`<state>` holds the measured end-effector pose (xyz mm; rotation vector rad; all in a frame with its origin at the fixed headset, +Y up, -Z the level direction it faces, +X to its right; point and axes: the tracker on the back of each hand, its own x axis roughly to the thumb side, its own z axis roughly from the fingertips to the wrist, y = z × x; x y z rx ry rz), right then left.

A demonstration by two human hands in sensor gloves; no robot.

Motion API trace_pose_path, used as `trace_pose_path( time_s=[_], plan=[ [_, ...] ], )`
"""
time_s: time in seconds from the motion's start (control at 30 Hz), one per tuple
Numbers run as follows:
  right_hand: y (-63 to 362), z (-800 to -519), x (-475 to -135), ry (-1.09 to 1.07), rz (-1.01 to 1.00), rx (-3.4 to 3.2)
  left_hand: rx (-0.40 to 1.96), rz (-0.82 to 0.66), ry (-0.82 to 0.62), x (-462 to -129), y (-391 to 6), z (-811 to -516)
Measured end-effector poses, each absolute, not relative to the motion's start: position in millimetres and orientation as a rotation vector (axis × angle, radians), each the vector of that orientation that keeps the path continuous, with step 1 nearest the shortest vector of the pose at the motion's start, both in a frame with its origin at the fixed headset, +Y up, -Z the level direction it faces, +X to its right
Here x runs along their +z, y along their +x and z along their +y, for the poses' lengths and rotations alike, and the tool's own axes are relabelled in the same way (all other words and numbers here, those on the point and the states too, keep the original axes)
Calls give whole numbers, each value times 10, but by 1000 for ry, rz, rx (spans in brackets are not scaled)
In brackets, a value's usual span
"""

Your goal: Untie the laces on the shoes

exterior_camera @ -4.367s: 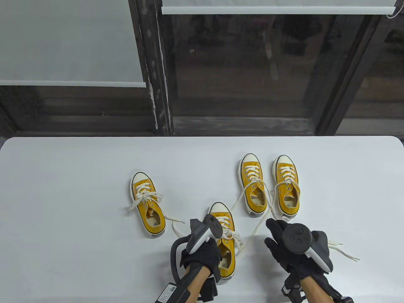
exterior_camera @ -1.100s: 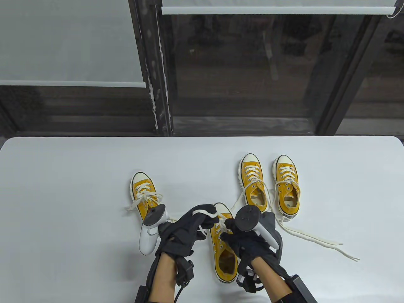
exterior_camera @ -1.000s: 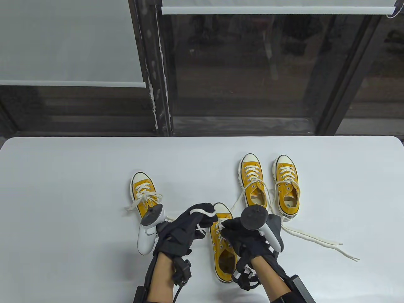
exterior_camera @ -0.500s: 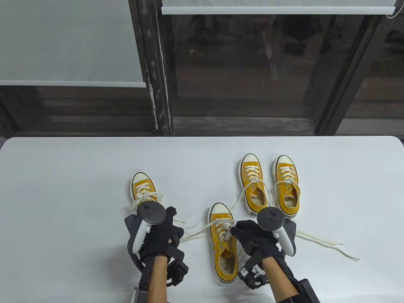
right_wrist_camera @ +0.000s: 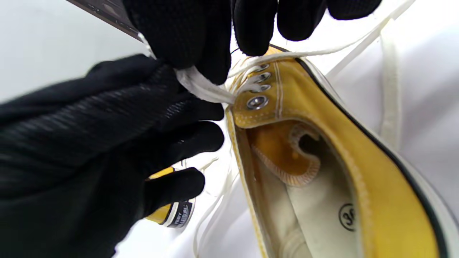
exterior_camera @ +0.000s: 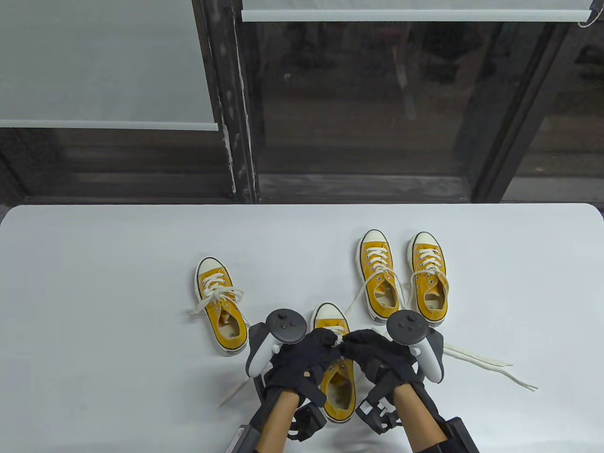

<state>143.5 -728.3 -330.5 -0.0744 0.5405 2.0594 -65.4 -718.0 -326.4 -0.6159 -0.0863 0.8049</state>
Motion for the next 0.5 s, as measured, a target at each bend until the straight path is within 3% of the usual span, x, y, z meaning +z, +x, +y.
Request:
trace_pose_path(
  time_s=[0.27, 0.4, 0.5],
  plan=[
    [1440, -7292, -3306, -83, 561, 1993, 756, -35, -587, -3274, -638, -7213],
    [1482, -7255, -3302, -125, 439, 2211, 902, -14, -625, -3288, -789, -7277],
    [1530, -7281, -3322, -122, 473, 2176, 907, -25, -616, -3274, -804, -7259]
  ],
)
